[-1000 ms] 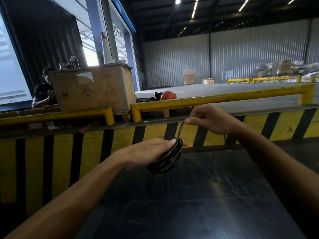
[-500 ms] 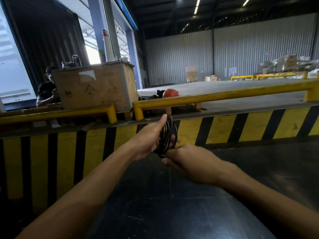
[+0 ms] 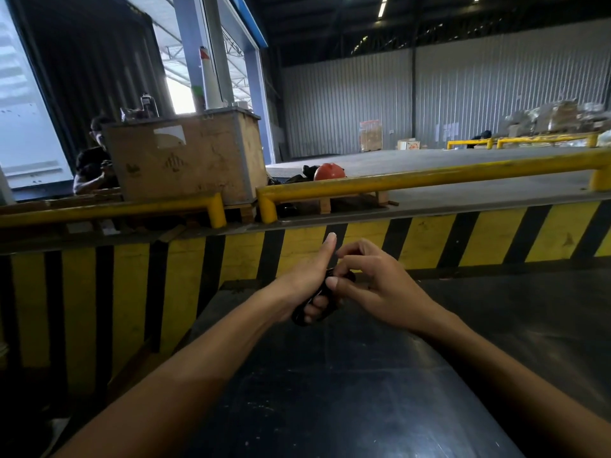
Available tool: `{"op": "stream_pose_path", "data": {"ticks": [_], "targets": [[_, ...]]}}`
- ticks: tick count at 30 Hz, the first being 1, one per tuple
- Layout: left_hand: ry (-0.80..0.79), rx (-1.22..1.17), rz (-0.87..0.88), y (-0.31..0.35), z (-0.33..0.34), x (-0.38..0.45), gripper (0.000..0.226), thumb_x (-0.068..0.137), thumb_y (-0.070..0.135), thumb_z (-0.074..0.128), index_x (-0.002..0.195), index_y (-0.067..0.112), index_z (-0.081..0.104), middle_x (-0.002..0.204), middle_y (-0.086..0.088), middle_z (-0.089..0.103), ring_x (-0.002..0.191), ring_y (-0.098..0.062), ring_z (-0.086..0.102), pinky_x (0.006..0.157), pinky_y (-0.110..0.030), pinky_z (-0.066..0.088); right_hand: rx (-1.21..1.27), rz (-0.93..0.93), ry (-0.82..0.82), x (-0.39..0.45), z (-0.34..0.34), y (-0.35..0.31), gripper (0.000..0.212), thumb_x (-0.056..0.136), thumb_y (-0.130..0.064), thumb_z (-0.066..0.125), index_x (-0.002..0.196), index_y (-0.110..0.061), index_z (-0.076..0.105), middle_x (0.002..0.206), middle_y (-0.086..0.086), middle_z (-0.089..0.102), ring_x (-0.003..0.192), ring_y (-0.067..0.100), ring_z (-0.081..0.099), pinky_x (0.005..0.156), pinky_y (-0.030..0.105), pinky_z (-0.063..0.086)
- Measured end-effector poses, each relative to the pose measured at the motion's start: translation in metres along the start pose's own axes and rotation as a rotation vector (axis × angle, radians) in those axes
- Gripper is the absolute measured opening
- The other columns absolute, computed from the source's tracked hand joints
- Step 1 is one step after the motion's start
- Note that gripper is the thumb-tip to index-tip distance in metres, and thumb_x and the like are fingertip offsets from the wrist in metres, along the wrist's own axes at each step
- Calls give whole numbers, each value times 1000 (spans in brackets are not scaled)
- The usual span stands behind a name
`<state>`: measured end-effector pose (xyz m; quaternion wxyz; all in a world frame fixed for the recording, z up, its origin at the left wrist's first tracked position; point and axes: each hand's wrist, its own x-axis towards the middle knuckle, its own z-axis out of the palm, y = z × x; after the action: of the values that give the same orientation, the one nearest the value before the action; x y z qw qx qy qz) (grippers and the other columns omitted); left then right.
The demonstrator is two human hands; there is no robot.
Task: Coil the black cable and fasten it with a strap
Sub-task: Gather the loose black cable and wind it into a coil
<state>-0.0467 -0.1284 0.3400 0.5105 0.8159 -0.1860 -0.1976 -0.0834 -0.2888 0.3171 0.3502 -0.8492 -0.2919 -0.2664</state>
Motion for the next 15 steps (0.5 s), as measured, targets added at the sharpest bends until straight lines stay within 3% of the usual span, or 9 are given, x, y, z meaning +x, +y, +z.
{"op": "stream_pose_path", "data": {"ticks": [2,4,9,12,15], "targets": [[8,29,-20,-2,0,5,85,75,84,17,40,17,55,36,5,37,30,-10,31,34,-19,29,113,50,-8,-3,5,2,14,86,-35,62,79,-24,66,106,-1,62,97,6,58,78,29,55],[17,58,-59,-7,0,8,84,75,83,18,45,16,57,35,5,38,29,-9,31,33,-17,29,205,92,-24,-7,11,4,15,87,-32,61,84,-18,69,88,1,70,83,10,65,72,36,57],[75,115,-92,-27,1,13,81,80,79,22,51,15,62,37,8,39,30,-7,34,35,-19,30,264,186,12,-27,34,16,9,87,-29,62,84,-27,70,72,-12,70,69,1,65,59,14,49],[280,242,74,-43,11,20,76,86,71,24,50,13,59,38,7,44,35,-8,42,45,-25,39,338,293,120,-41,49,26,8,85,-27,66,88,-24,73,75,-10,72,71,1,67,60,13,49],[444,335,220,-66,29,27,80,87,66,29,58,-1,62,46,1,51,44,-13,48,58,-35,46,400,387,201,-59,63,35,6,81,-24,71,85,-25,75,76,-8,75,73,2,69,63,16,53]]}}
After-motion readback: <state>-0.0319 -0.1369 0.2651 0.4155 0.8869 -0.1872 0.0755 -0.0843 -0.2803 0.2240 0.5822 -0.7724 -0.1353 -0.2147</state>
